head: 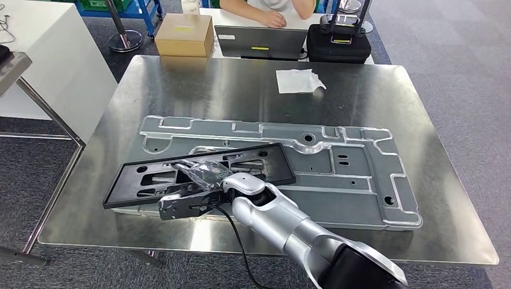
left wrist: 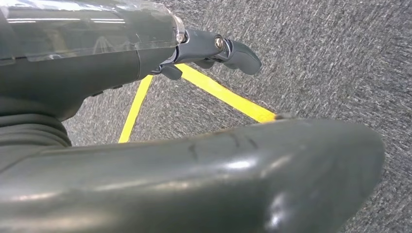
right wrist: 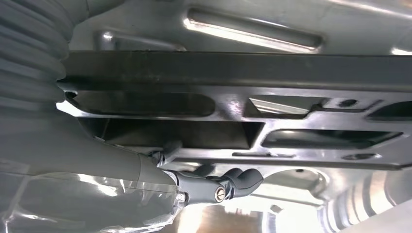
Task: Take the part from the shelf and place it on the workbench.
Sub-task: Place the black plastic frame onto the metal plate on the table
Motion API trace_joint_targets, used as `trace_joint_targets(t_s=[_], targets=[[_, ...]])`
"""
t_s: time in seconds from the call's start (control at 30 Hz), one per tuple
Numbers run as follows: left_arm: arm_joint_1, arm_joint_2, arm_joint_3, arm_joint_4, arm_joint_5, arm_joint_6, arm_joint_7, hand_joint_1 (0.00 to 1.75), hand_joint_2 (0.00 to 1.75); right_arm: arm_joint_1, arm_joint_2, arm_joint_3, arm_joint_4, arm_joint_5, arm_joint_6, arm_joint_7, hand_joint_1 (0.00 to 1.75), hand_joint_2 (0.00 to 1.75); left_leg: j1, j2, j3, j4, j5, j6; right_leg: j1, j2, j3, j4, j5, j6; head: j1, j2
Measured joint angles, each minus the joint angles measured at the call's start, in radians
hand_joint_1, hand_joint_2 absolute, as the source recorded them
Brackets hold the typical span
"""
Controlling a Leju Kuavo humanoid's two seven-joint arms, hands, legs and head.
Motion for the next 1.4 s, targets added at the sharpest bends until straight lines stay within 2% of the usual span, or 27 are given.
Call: trace_joint_targets(t_s=[0.2, 0.33, 0.53, 0.63, 0.77, 0.9, 1.03, 1.17, 1.27, 1.3, 1.33, 1.4], targets=[[0.002, 0.000, 0.000, 0.001, 0.004, -0.001, 0.001, 0.00, 0.00, 0.000, 0.000, -0.001, 0.019, -0.047, -0.031, 0.000, 0.00, 1.75, 0.000, 0.000, 0.000, 0.000, 0.000, 0.000, 0.000, 0.000, 0.000, 0.000, 0.000, 0.000, 0.000, 0.000], [0.005, -0.001, 0.001, 0.001, 0.008, -0.006, -0.002, 0.00, 0.00, 0.027, -0.005, -0.046, -0.045, -0.202, -0.040, -0.011, 0.00, 1.75, 0.000, 0.000, 0.000, 0.000, 0.000, 0.000, 0.000, 0.000, 0.000, 0.000, 0.000, 0.000, 0.000, 0.000], [0.018, -0.007, 0.002, 0.001, 0.013, -0.016, -0.013, 0.00, 0.00, 0.096, -0.027, -0.201, -0.395, -0.579, -0.010, 0.026, 0.00, 1.75, 0.000, 0.000, 0.000, 0.000, 0.000, 0.000, 0.000, 0.000, -0.001, 0.000, 0.000, 0.000, 0.000, 0.000], [0.024, -0.010, 0.002, 0.001, 0.014, -0.026, -0.023, 0.00, 0.00, 0.110, -0.051, -0.262, -0.591, -0.701, -0.018, 0.054, 0.00, 1.75, 0.000, 0.000, 0.000, 0.000, 0.000, 0.001, 0.000, 0.000, -0.001, -0.001, 0.000, 0.000, 0.000, 0.000], [0.027, -0.011, 0.002, 0.000, 0.010, -0.034, -0.020, 0.00, 0.00, 0.140, -0.082, -0.308, -0.741, -0.765, -0.045, 0.034, 0.00, 1.75, -0.001, 0.000, 0.000, 0.000, -0.001, 0.001, 0.000, 0.000, -0.001, -0.002, 0.000, 0.001, 0.000, 0.000], [0.038, -0.013, 0.000, -0.010, 0.002, -0.077, -0.028, 0.00, 0.00, 0.200, -0.130, -0.377, -0.966, -0.850, -0.150, -0.013, 0.00, 1.75, -0.002, -0.001, -0.001, 0.001, -0.001, 0.002, -0.001, -0.001, 0.000, -0.003, 0.000, 0.003, 0.000, 0.000], [0.043, -0.016, -0.002, -0.025, 0.002, -0.122, -0.051, 0.00, 0.00, 0.312, -0.171, -0.461, -1.191, -0.814, -0.265, -0.043, 0.00, 1.75, -0.006, -0.001, -0.002, 0.002, -0.003, 0.005, -0.003, -0.002, 0.001, -0.006, 0.001, 0.007, 0.000, 0.000], [0.042, -0.017, -0.003, -0.035, 0.002, -0.132, -0.055, 0.00, 0.00, 0.386, -0.195, -0.503, -1.313, -0.798, -0.291, -0.064, 0.00, 1.75, -0.012, 0.002, -0.005, 0.003, -0.006, 0.012, -0.011, 0.001, 0.002, -0.007, 0.003, 0.016, 0.000, 0.000], [0.041, -0.018, -0.003, -0.040, 0.002, -0.133, -0.055, 0.00, 0.00, 0.404, -0.203, -0.510, -1.354, -0.796, -0.295, -0.070, 0.00, 0.44, -0.010, 0.003, -0.002, -0.005, 0.008, 0.024, -0.014, 0.002, 0.005, -0.012, 0.008, 0.029, 0.000, 0.000], [0.041, -0.018, -0.004, -0.041, 0.002, -0.134, -0.055, 0.00, 0.00, 0.410, -0.206, -0.513, -1.364, -0.793, -0.301, -0.075, 0.00, 0.00, -0.008, 0.005, 0.000, -0.013, 0.017, 0.030, -0.013, 0.002, 0.002, -0.004, -0.003, 0.031, 0.000, 0.000], [0.040, -0.019, -0.004, -0.042, 0.002, -0.137, -0.056, 0.00, 0.00, 0.419, -0.210, -0.517, -1.375, -0.788, -0.310, -0.083, 0.00, 0.00, -0.005, 0.007, 0.001, -0.020, 0.026, 0.036, -0.012, 0.002, -0.007, 0.022, -0.029, 0.032, 0.000, 0.000], [0.041, -0.021, -0.005, -0.045, 0.001, -0.145, -0.056, 0.00, 0.00, 0.461, -0.223, -0.529, -1.399, -0.781, -0.335, -0.109, 0.00, 0.00, -0.005, 0.008, -0.003, -0.026, 0.036, 0.043, -0.010, 0.001, -0.046, 0.136, -0.110, 0.030, 0.000, 0.000]])
